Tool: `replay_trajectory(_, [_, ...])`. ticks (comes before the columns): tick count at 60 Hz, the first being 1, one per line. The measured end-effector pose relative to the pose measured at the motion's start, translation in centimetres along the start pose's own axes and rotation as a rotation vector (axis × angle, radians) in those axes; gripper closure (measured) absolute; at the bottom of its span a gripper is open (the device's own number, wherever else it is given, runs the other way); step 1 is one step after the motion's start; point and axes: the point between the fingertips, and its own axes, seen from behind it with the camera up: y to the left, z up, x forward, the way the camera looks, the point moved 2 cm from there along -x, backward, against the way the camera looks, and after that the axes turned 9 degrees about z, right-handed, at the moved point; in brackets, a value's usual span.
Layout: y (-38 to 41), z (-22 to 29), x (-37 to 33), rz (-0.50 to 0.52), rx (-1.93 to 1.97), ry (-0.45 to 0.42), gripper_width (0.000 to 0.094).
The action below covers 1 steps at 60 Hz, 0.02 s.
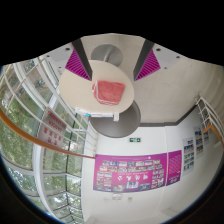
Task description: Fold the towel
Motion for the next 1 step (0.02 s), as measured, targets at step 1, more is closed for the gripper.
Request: replay_trajectory(1, [-0.10,-0.26,-0.15,-0.002,-0.001,-0.003,0.0077])
